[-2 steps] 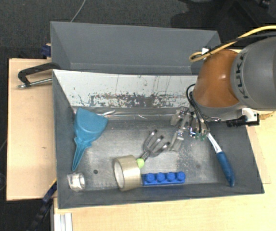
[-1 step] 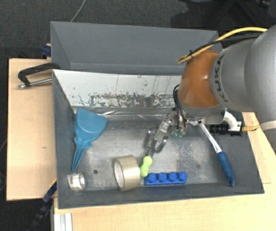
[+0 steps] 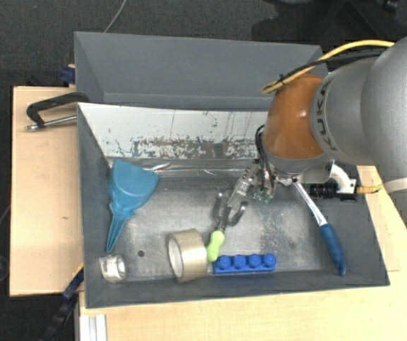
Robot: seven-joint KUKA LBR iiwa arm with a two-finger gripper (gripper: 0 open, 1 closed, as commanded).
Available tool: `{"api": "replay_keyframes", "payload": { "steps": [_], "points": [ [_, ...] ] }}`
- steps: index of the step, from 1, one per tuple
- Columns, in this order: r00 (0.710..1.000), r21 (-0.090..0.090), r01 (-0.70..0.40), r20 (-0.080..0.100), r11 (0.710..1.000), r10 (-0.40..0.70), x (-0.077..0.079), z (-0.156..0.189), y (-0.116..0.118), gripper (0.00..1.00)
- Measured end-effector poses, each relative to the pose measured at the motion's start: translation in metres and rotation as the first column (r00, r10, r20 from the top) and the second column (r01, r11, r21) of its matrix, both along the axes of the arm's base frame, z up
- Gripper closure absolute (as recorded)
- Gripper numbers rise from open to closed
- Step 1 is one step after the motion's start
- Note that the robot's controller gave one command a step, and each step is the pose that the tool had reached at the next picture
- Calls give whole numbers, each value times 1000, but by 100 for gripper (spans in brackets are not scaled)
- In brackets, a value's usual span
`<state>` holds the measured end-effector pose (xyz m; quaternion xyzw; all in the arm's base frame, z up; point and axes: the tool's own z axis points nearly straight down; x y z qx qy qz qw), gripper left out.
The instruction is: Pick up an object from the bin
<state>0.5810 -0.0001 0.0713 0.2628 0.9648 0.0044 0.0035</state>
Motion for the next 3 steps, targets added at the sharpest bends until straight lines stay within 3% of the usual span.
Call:
{"api": "replay_keyframes", "payload": {
  "steps": [1,2,3],
  "points": [
    [1000,0,0,-3,1000,0,-1,3,0,100],
    [1000,1,1,-9,1000,-1,-3,31,0,100],
    [1000,1,0,5,1000,0,1,55,0,100]
  ]
}}
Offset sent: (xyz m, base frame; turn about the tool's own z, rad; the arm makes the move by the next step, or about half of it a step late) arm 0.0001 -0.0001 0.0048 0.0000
